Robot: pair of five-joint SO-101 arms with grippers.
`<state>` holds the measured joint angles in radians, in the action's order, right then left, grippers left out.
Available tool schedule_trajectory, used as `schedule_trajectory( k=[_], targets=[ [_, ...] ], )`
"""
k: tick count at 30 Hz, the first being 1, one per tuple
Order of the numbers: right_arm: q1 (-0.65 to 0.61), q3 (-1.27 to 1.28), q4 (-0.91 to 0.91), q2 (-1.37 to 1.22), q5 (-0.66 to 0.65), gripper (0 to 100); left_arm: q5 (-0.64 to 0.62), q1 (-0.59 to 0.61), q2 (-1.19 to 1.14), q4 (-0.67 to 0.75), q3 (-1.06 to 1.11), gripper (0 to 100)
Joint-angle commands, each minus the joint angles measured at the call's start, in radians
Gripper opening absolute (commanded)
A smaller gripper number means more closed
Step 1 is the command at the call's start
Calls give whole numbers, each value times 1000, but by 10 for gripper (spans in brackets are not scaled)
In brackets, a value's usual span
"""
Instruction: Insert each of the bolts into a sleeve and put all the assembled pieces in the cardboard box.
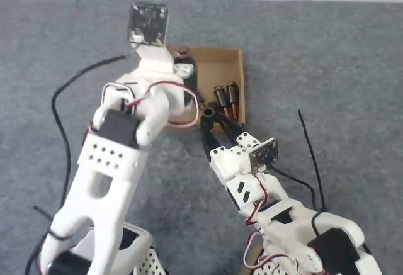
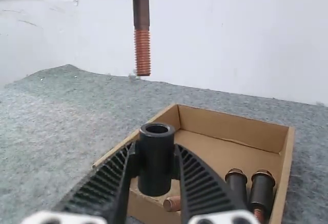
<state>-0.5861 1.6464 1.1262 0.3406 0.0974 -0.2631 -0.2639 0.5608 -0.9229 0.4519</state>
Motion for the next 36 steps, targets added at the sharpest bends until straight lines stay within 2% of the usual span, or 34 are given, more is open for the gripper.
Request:
schedule_trajectory(
  k=[1, 10, 14, 18, 27, 33, 36],
  targets=[
    [-8, 20, -5, 42, -18, 6, 3, -43, 101, -6, 15, 13],
    [-8, 20, -5, 42, -21, 6, 3, -144, 245, -5, 140, 13],
    [-8, 20, -5, 42, -21, 6, -2, -149, 293, -6, 176, 13],
    [-8, 20, -5, 42, -23, 6, -83, -149, 325, -6, 211, 13],
    [-8, 20, -5, 42, -23, 6, -87, -149, 325, 2, 239, 13],
    [-8, 20, -5, 42, -23, 6, -86, -149, 325, 120, 314, 13],
    [-8, 20, -5, 42, -23, 6, -86, -149, 325, 123, 315, 13]
  ],
)
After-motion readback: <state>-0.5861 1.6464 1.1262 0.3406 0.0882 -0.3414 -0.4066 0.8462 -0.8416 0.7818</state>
